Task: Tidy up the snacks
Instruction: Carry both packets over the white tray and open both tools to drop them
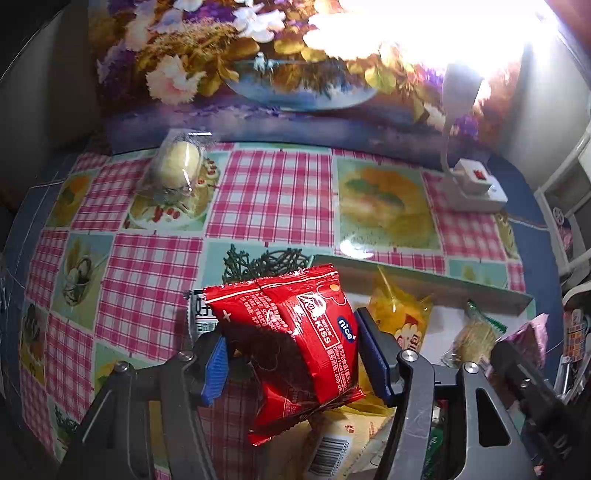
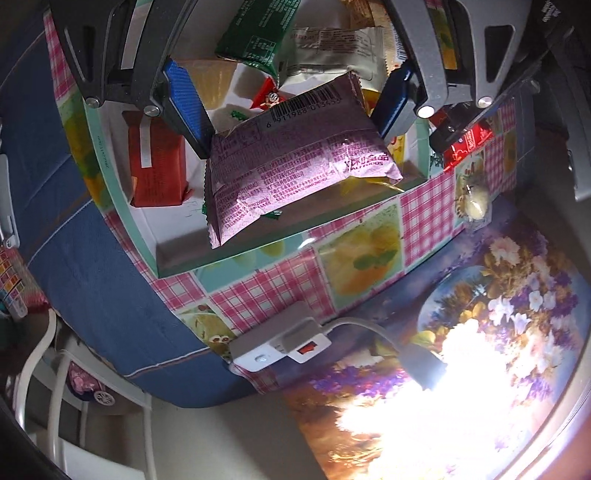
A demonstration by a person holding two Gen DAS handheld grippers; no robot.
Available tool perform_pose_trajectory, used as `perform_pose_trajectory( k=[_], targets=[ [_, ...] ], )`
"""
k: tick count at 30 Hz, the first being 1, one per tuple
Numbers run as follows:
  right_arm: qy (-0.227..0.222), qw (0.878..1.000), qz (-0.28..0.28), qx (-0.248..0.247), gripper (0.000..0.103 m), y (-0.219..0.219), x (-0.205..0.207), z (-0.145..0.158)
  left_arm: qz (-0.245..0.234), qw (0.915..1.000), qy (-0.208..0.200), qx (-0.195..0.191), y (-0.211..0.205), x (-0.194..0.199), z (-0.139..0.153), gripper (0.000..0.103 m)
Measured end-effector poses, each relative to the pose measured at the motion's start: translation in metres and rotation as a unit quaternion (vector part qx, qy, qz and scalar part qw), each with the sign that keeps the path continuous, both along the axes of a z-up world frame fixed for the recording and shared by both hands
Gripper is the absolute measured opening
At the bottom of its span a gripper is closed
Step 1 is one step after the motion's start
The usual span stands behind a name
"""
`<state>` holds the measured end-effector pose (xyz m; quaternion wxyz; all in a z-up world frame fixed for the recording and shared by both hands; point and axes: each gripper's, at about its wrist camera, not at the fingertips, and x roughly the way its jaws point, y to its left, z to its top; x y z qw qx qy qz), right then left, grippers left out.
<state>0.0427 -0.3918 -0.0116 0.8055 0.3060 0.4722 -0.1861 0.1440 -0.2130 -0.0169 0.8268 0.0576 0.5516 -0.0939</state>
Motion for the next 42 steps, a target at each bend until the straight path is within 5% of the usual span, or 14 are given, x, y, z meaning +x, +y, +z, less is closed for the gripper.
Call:
perform_pose_trajectory(
  k=[22,38,42],
  targets=[
    [0.007,0.999,-0.033,0.007,0.085,-0.013,-0.009,-0.01,-0.066,0.9973,0.029,-0.01,-0.04,-0.012,-0.024,0.064],
    [0.013,0.999,-0.039,0.015,0.085,-0.018,-0.009,-0.016,-0.066,0.9968,0.045,-0.002,-0.042,-0.011,-0.03,0.065],
    [0.013,0.999,-0.041,0.018,0.085,-0.018,-0.01,-0.017,-0.065,0.9969,0.044,-0.003,-0.042,-0.011,-0.028,0.076]
  ],
)
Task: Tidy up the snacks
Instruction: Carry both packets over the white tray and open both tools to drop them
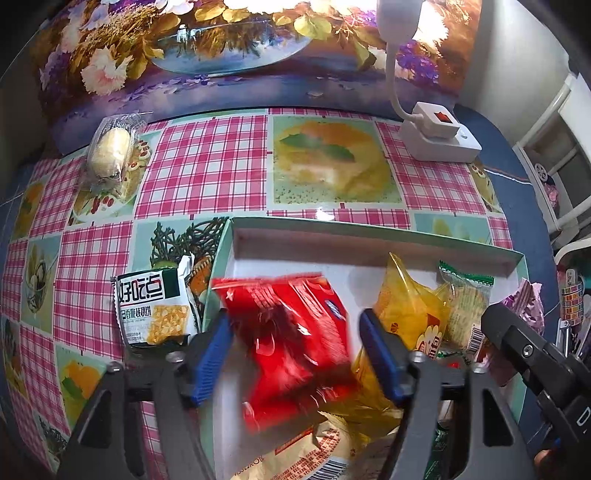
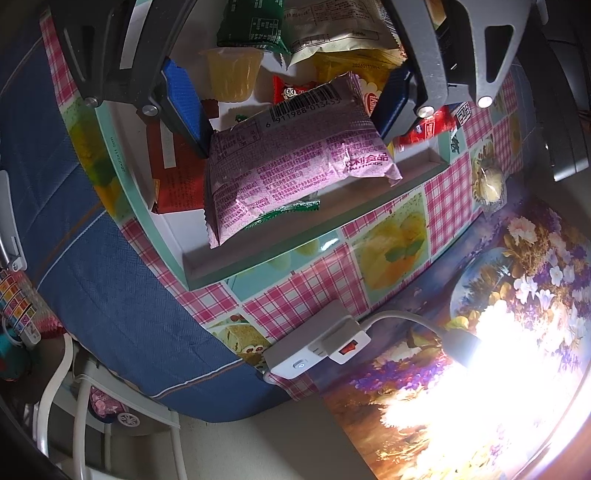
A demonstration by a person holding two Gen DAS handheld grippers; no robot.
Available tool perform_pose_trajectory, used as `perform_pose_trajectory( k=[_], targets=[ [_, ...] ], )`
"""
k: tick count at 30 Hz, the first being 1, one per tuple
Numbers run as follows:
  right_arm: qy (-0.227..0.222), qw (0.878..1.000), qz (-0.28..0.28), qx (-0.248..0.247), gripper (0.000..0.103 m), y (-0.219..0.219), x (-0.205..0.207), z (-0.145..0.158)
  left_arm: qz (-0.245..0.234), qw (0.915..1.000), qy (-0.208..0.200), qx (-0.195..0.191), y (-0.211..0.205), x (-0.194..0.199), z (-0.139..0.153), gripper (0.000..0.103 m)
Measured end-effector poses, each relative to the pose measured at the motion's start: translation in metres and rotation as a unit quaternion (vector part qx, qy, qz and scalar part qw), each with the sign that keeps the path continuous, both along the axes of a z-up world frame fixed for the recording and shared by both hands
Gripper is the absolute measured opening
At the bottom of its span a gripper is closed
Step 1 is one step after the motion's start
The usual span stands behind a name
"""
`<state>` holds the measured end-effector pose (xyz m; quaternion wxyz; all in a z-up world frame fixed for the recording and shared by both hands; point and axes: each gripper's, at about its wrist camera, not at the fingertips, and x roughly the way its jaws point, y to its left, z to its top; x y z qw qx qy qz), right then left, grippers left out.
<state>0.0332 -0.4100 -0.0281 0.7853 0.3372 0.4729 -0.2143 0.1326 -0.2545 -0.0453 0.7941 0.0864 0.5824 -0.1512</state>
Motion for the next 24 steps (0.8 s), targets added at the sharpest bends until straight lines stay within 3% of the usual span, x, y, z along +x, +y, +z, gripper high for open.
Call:
perform_pose_trajectory(
  k=[8,13,24],
  targets=[
    [-0.003,1.0,-0.005,0.0,0.085,-0.003,-0.001,0.001,-0.01,0.9999,-0.004,0.009,-0.003,-0.003,0.006,0.076],
    [-0.005,1.0,-0.008,0.0,0.085,-0.004,-0.002,0.004,-0.009,0.9998,-0.015,0.011,-0.001,-0.003,0.016,0.082],
    [-0.01,1.0,-0.01,-0.006,0.087,-0.004,-0.003,0.01,0.018,0.999,-0.033,0.024,0.013,-0.001,0.032,0.083]
  ],
)
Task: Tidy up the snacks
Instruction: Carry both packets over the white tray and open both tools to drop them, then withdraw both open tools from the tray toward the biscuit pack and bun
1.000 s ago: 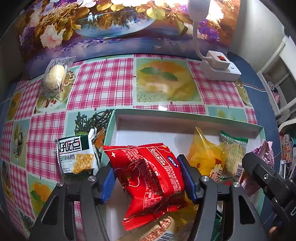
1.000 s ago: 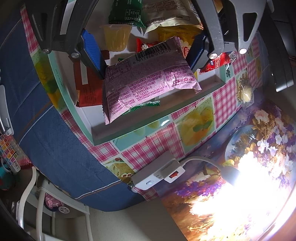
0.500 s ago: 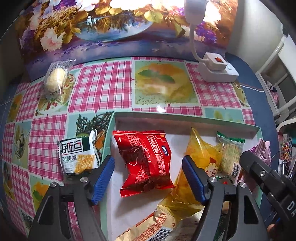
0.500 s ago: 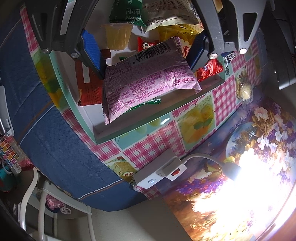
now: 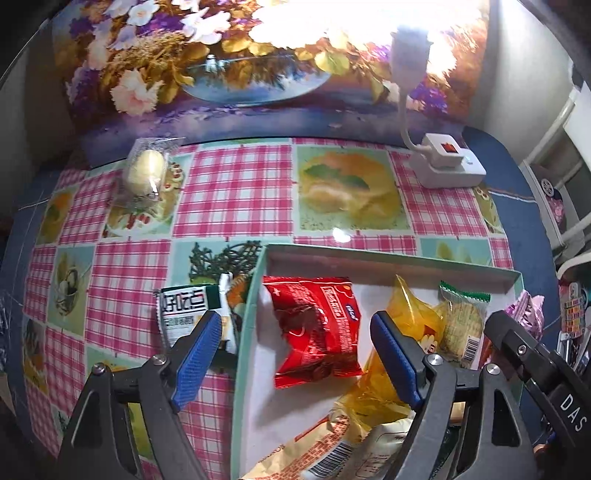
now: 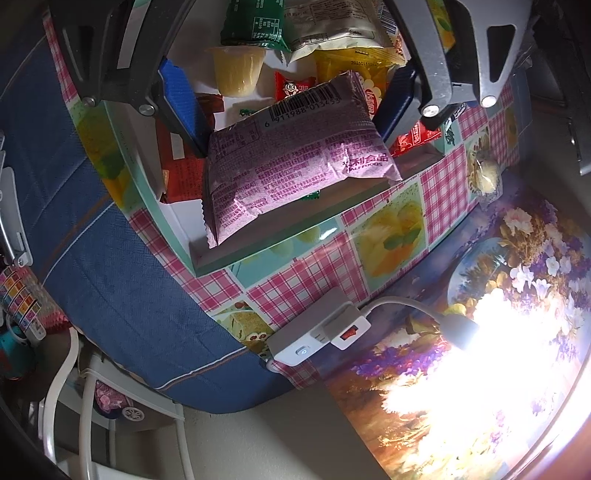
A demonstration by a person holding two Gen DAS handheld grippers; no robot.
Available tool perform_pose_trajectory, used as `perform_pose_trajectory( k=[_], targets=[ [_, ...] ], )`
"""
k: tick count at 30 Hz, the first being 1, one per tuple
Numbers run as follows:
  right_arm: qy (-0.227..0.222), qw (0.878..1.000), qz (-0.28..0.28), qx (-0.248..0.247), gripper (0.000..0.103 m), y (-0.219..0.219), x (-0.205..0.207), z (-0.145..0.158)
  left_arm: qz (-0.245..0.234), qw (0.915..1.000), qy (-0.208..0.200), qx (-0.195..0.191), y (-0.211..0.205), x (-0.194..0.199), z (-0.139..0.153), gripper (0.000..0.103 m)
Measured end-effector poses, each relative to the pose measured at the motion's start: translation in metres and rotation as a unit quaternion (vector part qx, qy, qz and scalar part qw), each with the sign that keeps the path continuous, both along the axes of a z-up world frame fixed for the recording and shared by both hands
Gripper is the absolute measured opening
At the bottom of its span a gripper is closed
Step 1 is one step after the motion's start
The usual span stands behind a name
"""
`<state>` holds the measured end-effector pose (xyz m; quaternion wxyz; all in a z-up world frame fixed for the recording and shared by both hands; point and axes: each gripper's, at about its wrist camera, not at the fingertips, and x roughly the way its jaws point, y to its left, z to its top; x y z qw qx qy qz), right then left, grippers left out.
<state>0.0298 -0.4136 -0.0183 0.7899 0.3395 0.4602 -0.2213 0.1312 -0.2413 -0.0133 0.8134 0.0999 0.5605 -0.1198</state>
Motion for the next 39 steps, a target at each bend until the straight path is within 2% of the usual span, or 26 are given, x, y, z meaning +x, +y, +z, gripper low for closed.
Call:
perform_pose_trajectory(
  k=[12,15,16,18,25,39],
  targets=[
    [-0.005,1.0,0.008,-0.02,0.093,0.002,0.002,0.004,0.061,0.998,-0.014,-0.004,0.024,0.012,0.008,0.084],
    [-0.004,1.0,0.012,-0.024,0.103,0.003,0.003,0.003,0.086,0.9961,-0.018,-0.001,0.033,0.016,0.008,0.087],
    [-0.005,1.0,0.014,-0.026,0.103,0.003,0.003,0.003,0.093,0.9954,-0.019,0.001,0.036,0.017,0.007,0.094],
    [-0.004,0.999,0.018,-0.027,0.103,0.004,0.005,0.003,0.108,0.9939,-0.022,0.002,0.043,0.019,0.007,0.098],
    [-0.003,0.999,0.033,-0.035,0.103,0.01,0.01,0.003,0.155,0.9876,-0.028,-0.003,0.065,0.025,0.008,0.098],
    [0.001,0.996,0.067,-0.051,0.103,0.032,0.026,0.009,0.174,0.9841,-0.032,-0.007,0.09,0.027,0.011,0.098]
  ],
)
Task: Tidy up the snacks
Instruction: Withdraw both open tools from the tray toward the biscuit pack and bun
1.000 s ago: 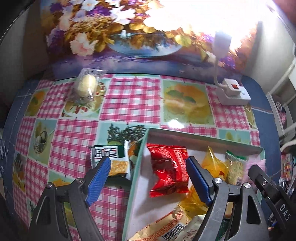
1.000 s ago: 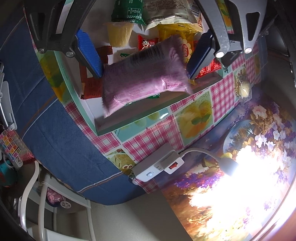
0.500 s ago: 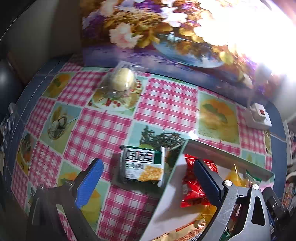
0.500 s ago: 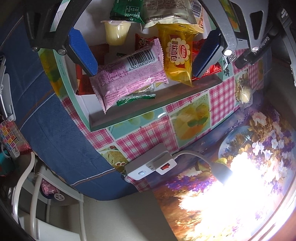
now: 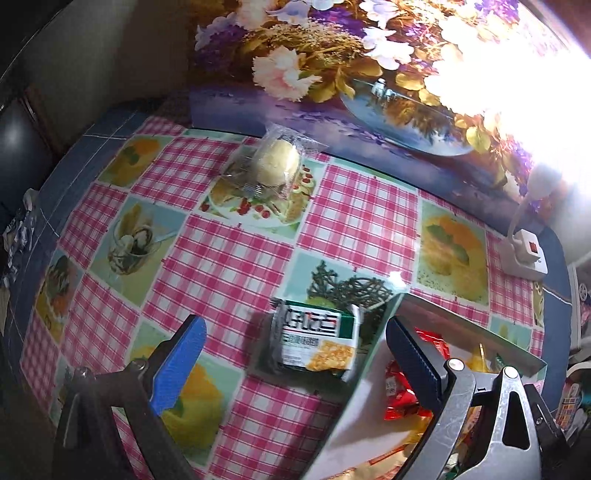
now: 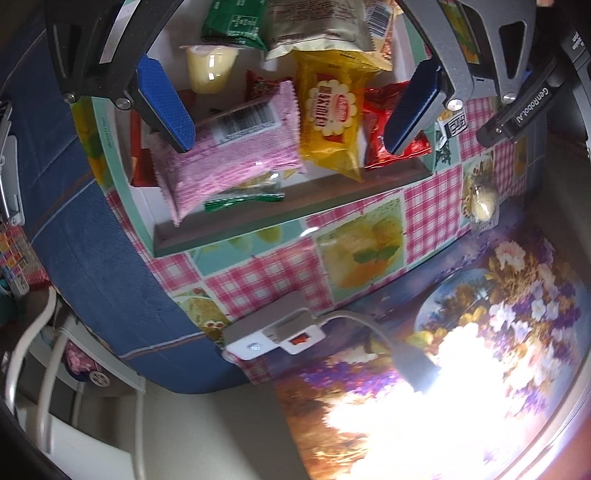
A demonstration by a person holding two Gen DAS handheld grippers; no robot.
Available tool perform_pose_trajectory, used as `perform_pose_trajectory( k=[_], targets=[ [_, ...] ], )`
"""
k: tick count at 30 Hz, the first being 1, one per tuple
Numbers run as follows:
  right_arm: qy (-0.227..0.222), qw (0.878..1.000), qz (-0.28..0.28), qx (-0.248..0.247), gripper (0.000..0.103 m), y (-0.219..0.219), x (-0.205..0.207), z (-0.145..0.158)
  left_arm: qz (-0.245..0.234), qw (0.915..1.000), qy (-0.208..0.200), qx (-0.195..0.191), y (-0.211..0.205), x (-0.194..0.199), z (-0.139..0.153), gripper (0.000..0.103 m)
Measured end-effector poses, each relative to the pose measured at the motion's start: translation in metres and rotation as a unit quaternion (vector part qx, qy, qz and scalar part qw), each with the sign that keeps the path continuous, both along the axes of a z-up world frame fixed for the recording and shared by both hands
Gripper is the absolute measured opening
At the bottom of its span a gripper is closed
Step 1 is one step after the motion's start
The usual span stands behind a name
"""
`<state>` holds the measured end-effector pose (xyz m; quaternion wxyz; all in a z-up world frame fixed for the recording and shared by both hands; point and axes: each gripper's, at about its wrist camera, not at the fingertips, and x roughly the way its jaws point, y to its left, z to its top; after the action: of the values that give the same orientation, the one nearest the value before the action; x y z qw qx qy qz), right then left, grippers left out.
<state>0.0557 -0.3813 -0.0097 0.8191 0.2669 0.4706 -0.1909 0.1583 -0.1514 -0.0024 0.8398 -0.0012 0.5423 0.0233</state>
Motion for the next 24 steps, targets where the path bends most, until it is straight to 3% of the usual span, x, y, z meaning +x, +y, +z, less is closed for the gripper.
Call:
perform_pose_trajectory(
  k=[10,24],
  targets=[
    [0.002,0.998,0.059,-0.014,0.103,0.045,0.029,0.006,0.062,0.997,-0.012,0.045,0.068,0.002,0.006,0.098],
    [0.017,0.989,0.145,-0.035,0.103,0.125,0.067,-0.004,0.144,0.9892,-0.006,0.027,0.166,0.007,0.007,0.098]
  ],
)
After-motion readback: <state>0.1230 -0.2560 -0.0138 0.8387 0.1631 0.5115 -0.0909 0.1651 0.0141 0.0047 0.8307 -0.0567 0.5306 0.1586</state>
